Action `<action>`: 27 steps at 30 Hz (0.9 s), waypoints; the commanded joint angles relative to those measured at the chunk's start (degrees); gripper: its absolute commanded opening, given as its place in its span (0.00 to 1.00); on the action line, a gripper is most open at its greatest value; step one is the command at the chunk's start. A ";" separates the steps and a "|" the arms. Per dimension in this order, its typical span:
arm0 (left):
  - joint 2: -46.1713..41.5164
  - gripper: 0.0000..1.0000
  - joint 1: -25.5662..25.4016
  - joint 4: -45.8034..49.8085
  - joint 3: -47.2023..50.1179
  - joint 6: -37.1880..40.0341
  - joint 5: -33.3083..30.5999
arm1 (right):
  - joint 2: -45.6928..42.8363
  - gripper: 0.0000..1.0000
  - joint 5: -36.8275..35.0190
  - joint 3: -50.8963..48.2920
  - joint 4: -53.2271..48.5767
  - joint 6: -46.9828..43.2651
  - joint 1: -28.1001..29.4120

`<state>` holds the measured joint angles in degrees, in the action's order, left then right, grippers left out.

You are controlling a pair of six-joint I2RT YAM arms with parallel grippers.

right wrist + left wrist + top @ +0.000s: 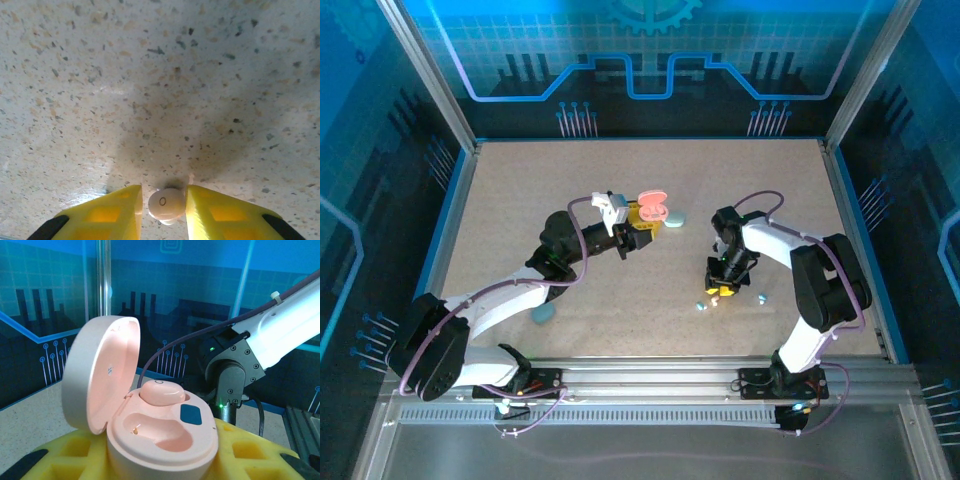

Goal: Insert wireless bluetooth earbuds into charging case

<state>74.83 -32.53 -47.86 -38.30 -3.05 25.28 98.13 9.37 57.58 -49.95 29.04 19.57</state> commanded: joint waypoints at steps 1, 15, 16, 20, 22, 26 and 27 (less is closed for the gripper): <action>-1.00 0.33 -0.52 -1.29 -0.37 -0.11 0.12 | 1.01 0.31 -1.33 0.92 -3.02 0.14 0.91; -0.91 0.33 -0.73 -1.71 -0.27 -0.12 -0.05 | 1.82 0.34 -0.68 0.43 -2.31 2.88 2.12; -0.91 0.33 -0.77 -1.71 -0.19 -0.13 -0.05 | 1.89 0.33 -0.30 0.30 -1.94 2.95 2.21; -0.90 0.33 -0.78 -1.84 -0.02 -0.18 -0.12 | 2.48 0.29 0.04 0.44 -1.52 2.97 2.44; -0.82 0.33 -0.77 -1.96 0.13 -0.16 -0.28 | 2.68 0.28 -0.05 0.72 -1.52 2.87 2.53; -0.65 0.33 -0.78 -1.90 0.03 -0.12 -0.25 | 2.76 0.28 -0.46 1.31 -1.55 2.54 2.75; -0.56 0.33 -0.78 -1.97 -0.07 -0.11 -0.23 | 2.87 0.29 -0.56 1.55 -1.63 2.39 2.83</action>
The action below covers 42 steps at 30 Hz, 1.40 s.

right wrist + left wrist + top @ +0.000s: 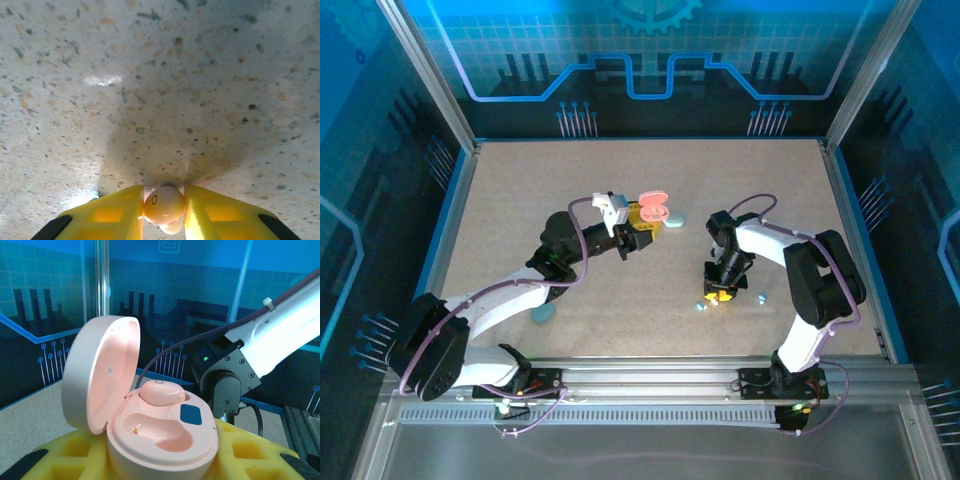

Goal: Insert wireless bluetooth earbuds into charging case

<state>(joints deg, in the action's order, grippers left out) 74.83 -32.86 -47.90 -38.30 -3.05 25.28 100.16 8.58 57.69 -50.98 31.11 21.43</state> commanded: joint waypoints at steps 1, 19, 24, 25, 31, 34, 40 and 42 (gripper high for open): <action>-0.49 0.33 -0.39 -1.91 -0.10 -0.10 -0.29 | 1.03 0.29 0.02 1.63 -0.82 0.27 1.06; -0.03 0.33 -0.43 -1.68 -0.54 -0.12 0.21 | 2.54 0.26 -1.02 2.78 -1.73 -0.04 1.95; -0.28 0.33 -0.45 -1.31 -0.63 0.06 0.20 | 3.26 0.25 -1.99 3.26 -2.63 -0.76 2.38; -0.29 0.33 -0.44 -1.32 -0.63 0.10 0.19 | 3.42 0.25 -2.24 3.31 -2.85 -0.88 2.47; -0.38 0.33 -0.40 -1.27 -0.72 -0.04 0.28 | 4.08 0.27 -3.72 3.96 -4.01 -0.88 3.08; -0.33 0.33 -0.41 -1.29 -0.72 0.05 0.19 | 4.54 0.28 -5.90 4.70 -5.17 -1.04 3.77; -0.30 0.33 -0.43 -1.32 -0.72 0.04 0.12 | 5.05 0.28 -7.13 5.22 -5.79 -0.88 4.45; -0.24 0.33 -0.43 -1.28 -0.72 0.06 0.16 | 5.18 0.29 -7.78 5.50 -6.38 -0.78 4.67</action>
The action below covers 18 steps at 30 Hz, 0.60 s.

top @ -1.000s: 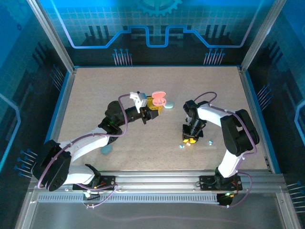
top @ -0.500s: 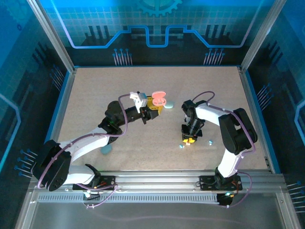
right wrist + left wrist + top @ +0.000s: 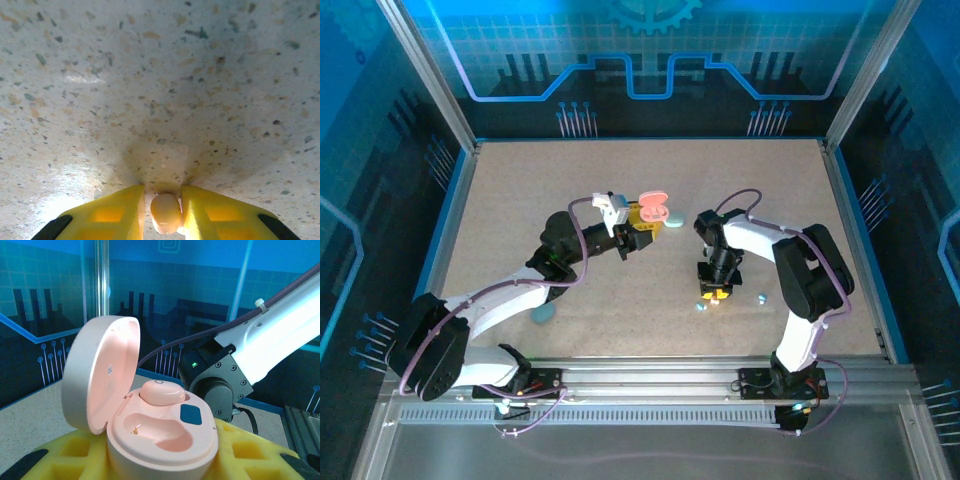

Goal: Insert wireless bluetooth earbuds into charging case

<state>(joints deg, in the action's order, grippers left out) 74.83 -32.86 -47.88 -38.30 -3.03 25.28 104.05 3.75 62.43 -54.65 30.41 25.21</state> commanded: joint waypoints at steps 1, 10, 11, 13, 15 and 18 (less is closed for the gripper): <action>-0.21 0.33 -0.40 -1.33 -0.72 0.04 0.15 | 1.20 0.29 -3.34 0.85 -2.82 -0.04 0.98; -0.02 0.33 -0.44 -1.51 -0.63 -0.07 0.19 | 0.78 0.30 -4.59 1.64 -3.44 -0.15 1.33; -0.03 0.33 -0.45 -1.45 -0.63 -0.11 0.12 | 0.93 0.30 -4.33 1.51 -3.23 -0.25 1.40; 0.01 0.33 -0.42 -1.48 -0.63 -0.10 0.10 | 1.14 0.28 -3.76 1.29 -2.75 -0.40 1.46; -0.12 0.33 -0.43 -1.49 -0.57 -0.08 0.08 | 1.40 0.27 -3.38 1.29 -2.61 -0.44 1.61; -0.12 0.33 -0.37 -1.44 -0.50 -0.14 0.06 | 1.58 0.25 -3.27 1.29 -2.70 -0.48 1.71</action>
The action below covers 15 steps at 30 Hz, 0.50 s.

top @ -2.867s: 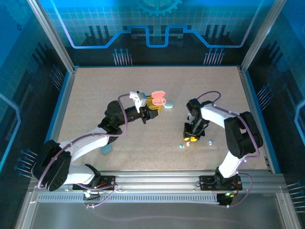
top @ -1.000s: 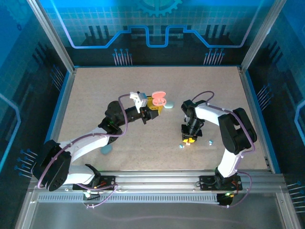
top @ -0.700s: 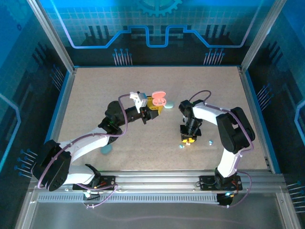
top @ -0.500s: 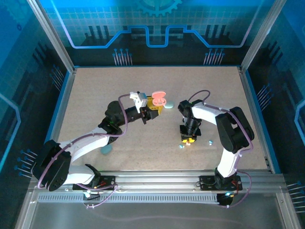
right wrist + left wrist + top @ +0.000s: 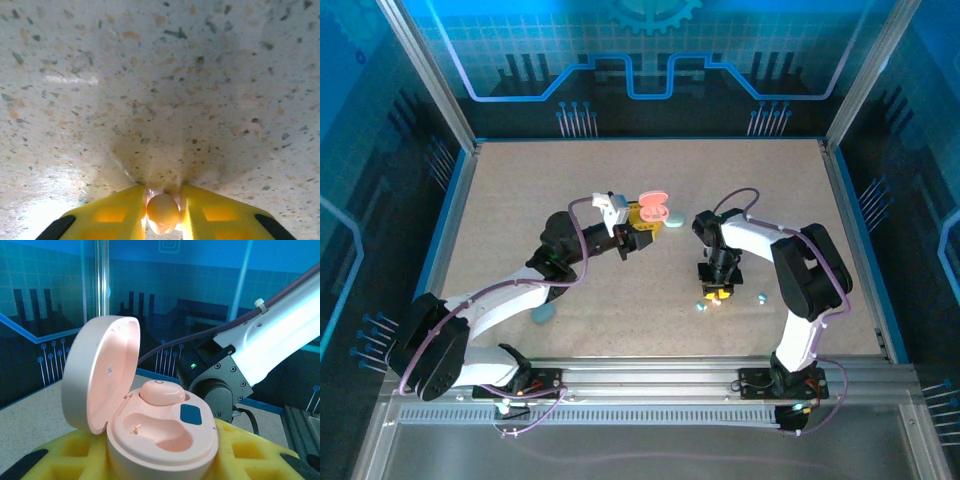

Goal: Insert wireless bluetooth earbuds into charging case

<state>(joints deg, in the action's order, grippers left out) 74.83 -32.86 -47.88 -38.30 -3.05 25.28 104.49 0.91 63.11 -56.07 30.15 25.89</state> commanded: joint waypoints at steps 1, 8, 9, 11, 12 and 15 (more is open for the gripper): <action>-0.12 0.33 -0.44 -1.48 -0.54 -0.12 0.12 | 1.18 0.25 -0.39 0.53 -1.26 -0.25 1.03; -0.21 0.33 -0.40 -1.68 -0.28 -0.11 -0.10 | 0.23 0.22 0.06 0.52 -1.40 -0.34 1.02; -0.22 0.33 -0.45 -1.65 -0.18 -0.07 -0.10 | -0.48 0.21 0.05 0.67 -1.54 -0.22 1.08; -0.25 0.33 -0.43 -1.69 -0.10 0.14 -0.38 | -2.24 0.21 0.55 1.34 -1.80 -0.26 0.94; -0.13 0.33 -0.41 -1.69 -0.03 0.15 -0.45 | -3.46 0.21 1.19 1.86 -1.91 -0.36 0.86; 0.38 0.33 -0.45 -1.86 0.30 0.53 -1.07 | -7.96 0.21 4.50 4.23 -2.19 -0.76 0.33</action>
<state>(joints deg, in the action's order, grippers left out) 74.83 -32.86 -47.90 -38.30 -3.03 25.21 101.75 2.28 63.81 -56.21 29.91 25.98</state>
